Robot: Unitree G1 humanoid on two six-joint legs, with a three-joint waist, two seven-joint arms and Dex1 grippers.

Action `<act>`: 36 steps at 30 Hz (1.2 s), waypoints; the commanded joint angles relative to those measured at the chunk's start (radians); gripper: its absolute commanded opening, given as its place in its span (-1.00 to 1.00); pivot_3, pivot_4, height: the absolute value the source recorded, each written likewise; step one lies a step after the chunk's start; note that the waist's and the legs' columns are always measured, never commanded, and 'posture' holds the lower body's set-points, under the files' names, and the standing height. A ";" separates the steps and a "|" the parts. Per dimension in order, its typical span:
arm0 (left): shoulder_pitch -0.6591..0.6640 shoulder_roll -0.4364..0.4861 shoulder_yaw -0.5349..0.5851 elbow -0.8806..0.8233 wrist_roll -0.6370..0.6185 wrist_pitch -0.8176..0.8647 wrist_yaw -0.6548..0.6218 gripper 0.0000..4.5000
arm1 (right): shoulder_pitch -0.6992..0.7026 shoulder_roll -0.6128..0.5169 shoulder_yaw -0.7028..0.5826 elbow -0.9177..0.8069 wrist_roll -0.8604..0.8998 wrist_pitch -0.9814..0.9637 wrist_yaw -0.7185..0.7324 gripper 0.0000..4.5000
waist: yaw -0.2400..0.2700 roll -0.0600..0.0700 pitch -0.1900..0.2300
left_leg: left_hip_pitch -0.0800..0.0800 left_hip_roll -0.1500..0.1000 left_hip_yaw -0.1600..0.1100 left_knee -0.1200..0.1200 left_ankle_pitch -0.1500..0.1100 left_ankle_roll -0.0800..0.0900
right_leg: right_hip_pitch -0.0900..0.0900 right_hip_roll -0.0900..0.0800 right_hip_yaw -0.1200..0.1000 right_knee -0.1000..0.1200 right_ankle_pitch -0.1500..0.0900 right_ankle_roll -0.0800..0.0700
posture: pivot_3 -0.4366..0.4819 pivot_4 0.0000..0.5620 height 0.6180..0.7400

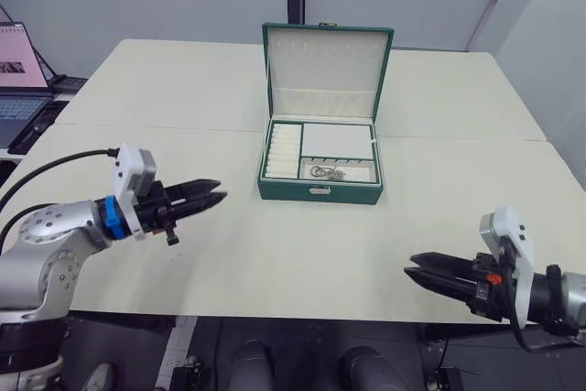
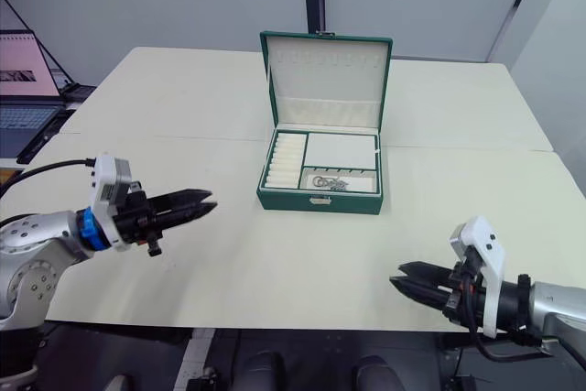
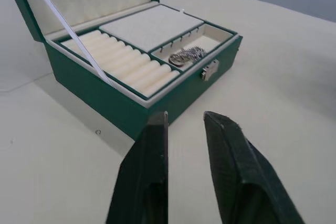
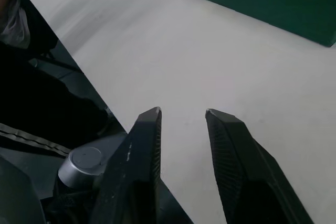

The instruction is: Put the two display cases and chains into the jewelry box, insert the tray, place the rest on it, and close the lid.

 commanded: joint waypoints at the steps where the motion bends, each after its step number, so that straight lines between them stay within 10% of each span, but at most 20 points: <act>1: -0.143 -0.047 -0.047 0.055 0.021 0.023 0.075 -1.00 | -0.145 -0.016 0.113 0.098 -0.102 -0.023 -0.083 -0.79 | 0.000 -0.001 0.000 | 0.000 0.000 0.000 0.000 0.000 0.000 | 0.000 0.000 0.000 0.000 0.000 0.000 | -0.05 -0.47 1.00; 23: -0.483 -0.248 -0.387 0.656 0.473 -0.169 0.171 -1.00 | -0.710 0.237 0.625 0.831 -0.841 -0.313 0.024 -0.99 | 0.001 -0.001 0.000 | -0.001 0.001 0.004 0.001 0.002 -0.003 | -0.004 0.000 0.002 0.002 0.000 0.000 | -0.05 -0.47 1.00; 36: -0.424 -0.274 -0.383 0.509 0.475 -0.100 0.134 -1.00 | -0.729 0.396 0.609 0.753 -0.915 -0.258 0.033 -0.99 | 0.004 0.000 0.000 | -0.001 0.001 0.005 0.001 0.002 -0.004 | -0.004 0.000 0.001 0.002 0.000 0.000 | -0.05 -0.47 1.00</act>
